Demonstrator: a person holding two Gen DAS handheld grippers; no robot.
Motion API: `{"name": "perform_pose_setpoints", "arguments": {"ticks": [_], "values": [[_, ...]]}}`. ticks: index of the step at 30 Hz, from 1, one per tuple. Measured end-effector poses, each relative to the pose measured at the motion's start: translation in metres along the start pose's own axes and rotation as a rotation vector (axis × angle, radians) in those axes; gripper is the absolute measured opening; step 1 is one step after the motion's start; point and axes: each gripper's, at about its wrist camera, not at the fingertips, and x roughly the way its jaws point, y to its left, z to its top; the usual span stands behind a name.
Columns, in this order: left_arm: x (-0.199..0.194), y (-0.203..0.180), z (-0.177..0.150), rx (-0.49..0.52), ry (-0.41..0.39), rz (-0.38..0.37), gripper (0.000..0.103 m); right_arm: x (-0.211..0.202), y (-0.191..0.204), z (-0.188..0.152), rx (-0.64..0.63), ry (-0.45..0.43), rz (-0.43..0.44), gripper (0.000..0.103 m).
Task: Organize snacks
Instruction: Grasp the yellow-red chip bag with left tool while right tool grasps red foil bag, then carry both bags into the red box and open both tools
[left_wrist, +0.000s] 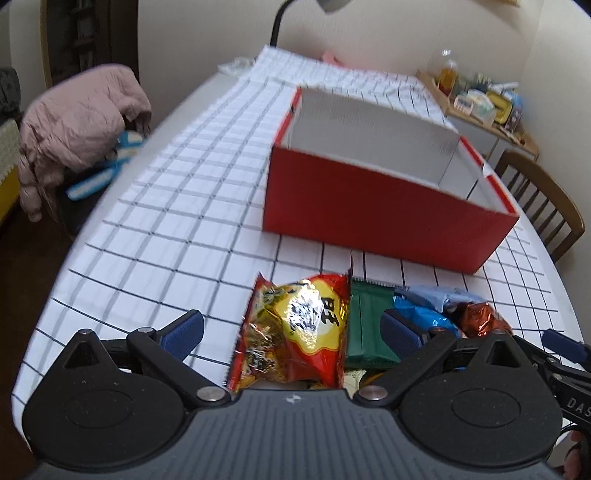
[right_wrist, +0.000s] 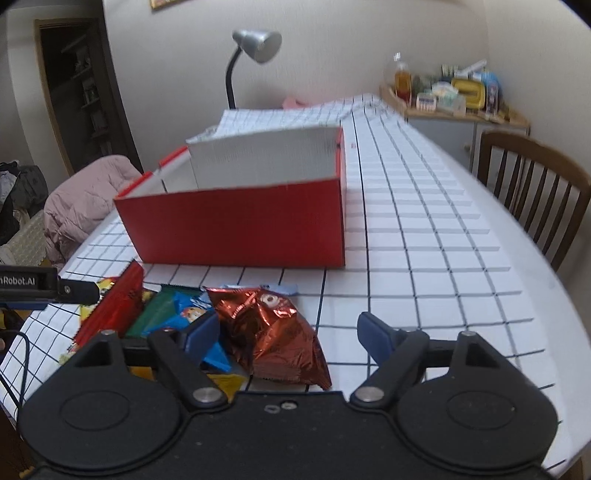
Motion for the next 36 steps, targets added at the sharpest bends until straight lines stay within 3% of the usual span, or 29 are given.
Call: {"name": "perform_pose_setpoints", "arguments": {"ticks": [6,9,12,23,26,36], "values": [[0.027,0.003,0.002,-0.02,0.077,-0.015,0.101,0.023,-0.006,-0.001,0.037,0.064,0.016,0.078],[0.038,0.01,0.003,-0.065,0.138,-0.077,0.1,0.03,-0.008,-0.001,0.053,0.08,0.035,0.075],[0.045,0.009,0.001,-0.059,0.159,-0.061,0.095,0.035,-0.008,-0.003,0.069,0.101,0.053,0.072],[0.043,0.011,0.002,-0.053,0.131,-0.048,0.077,0.032,-0.009,-0.005,0.084,0.087,0.063,0.048],[0.038,0.01,0.003,-0.048,0.119,-0.069,0.064,0.03,-0.008,-0.005,0.08,0.077,0.062,0.044],[0.024,0.01,0.003,-0.059,0.091,-0.081,0.058,0.015,-0.01,-0.003,0.076,0.02,0.051,0.039]]}}
